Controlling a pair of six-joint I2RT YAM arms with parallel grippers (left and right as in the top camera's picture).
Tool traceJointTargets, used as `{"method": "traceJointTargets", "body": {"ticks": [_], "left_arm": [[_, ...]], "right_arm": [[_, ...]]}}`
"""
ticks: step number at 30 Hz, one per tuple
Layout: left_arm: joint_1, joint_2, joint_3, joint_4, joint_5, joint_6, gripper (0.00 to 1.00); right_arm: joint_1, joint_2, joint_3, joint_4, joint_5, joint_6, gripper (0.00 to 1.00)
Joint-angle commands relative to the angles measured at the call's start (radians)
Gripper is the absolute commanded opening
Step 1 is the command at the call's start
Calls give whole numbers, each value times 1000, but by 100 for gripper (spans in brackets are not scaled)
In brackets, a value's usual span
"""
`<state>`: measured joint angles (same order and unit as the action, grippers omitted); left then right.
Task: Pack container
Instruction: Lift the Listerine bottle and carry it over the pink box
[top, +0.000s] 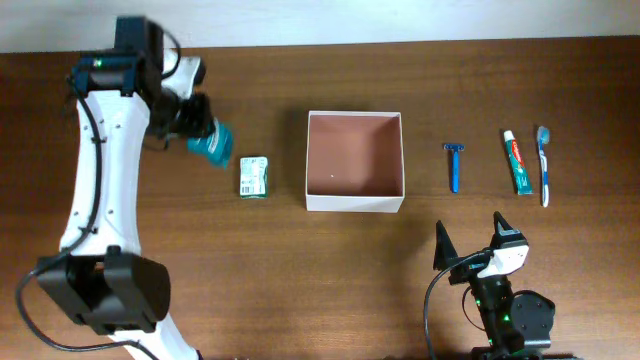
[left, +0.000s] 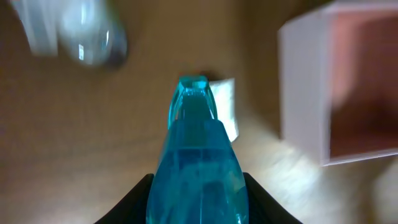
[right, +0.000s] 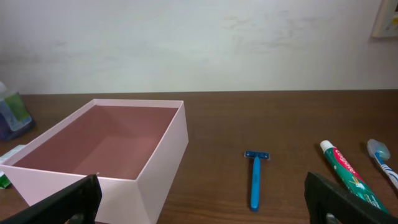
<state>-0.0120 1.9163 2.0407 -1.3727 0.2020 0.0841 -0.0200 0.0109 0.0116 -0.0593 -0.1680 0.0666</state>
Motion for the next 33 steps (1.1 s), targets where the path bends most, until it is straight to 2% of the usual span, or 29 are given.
{"method": "traceJointTargets", "body": {"ticks": [1, 7, 12, 15, 20, 33], "left_arm": [[-77, -7, 129, 8, 38, -49, 0], [-232, -7, 188, 126, 32, -104, 0], [-369, 37, 187, 230, -104, -201, 0], [-421, 79, 187, 248, -106, -248, 0], [-458, 163, 187, 266, -142, -301, 0], [-457, 294, 187, 264, -151, -323, 0]], "right_arm": [[-7, -7, -6, -3, -12, -7, 99], [-8, -7, -6, -4, -12, -7, 99], [-8, -7, -6, -3, -12, -7, 99], [-8, -7, -6, -3, -12, -7, 99], [-8, -7, -6, -3, -12, -7, 100], [-8, -7, -6, -3, -12, -7, 99]]}}
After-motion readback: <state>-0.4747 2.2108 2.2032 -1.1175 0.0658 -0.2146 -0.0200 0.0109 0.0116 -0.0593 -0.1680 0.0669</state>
